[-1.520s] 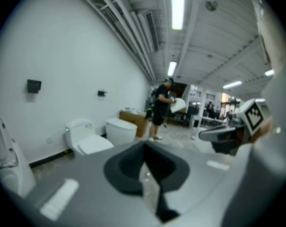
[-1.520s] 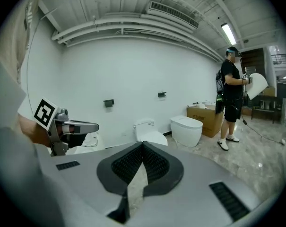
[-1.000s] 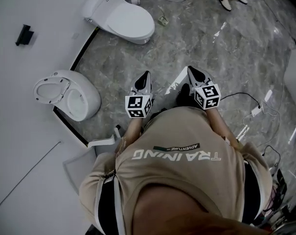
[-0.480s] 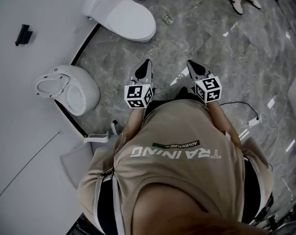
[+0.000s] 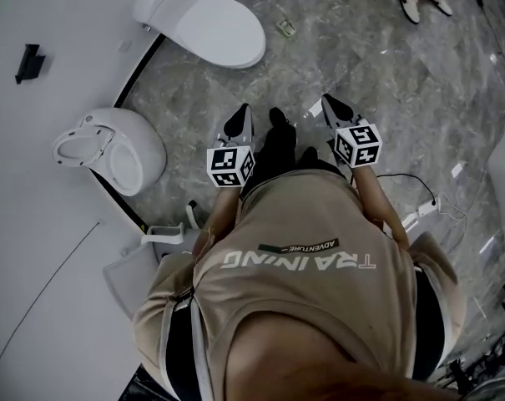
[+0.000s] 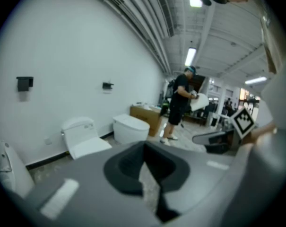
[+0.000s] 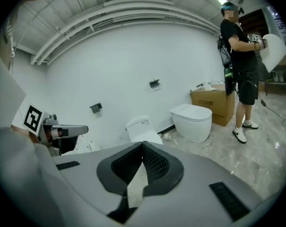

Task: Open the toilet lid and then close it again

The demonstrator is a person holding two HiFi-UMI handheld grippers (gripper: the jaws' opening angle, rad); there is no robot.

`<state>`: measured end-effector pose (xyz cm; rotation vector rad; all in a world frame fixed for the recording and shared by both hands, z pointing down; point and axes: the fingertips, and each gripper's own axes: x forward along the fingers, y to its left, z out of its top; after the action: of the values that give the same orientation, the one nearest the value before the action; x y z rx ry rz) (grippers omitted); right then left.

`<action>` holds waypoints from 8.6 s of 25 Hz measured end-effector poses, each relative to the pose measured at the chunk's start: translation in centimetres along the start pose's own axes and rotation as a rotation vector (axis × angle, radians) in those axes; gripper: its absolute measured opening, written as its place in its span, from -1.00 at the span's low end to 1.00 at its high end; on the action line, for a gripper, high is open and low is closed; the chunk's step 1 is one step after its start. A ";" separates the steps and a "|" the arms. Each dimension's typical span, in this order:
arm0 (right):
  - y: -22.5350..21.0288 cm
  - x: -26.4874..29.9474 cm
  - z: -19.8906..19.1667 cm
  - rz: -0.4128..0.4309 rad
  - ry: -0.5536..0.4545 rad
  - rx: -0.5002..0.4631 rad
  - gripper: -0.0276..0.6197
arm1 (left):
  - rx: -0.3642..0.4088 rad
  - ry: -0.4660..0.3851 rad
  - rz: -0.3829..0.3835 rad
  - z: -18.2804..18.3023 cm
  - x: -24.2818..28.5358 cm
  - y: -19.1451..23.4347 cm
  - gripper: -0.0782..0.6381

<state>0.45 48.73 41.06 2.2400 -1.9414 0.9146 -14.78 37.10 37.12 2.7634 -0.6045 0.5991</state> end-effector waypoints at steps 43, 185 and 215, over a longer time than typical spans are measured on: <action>-5.8 36.9 17.4 0.521 0.284 -0.481 -0.87 | -0.358 -0.054 0.587 10.4 16.9 21.7 -0.77; -3.6 53.3 -1.5 0.563 0.618 -0.570 -0.87 | -0.867 0.131 0.101 -14.7 29.6 33.8 -0.77; 1.4 56.4 7.1 0.496 0.725 -0.355 -0.87 | -0.657 0.345 0.311 -5.3 28.9 39.1 -0.77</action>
<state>4.46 -4.64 60.14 1.0328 -2.0626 1.0996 -9.95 -5.60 60.44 1.9204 -0.9493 0.7541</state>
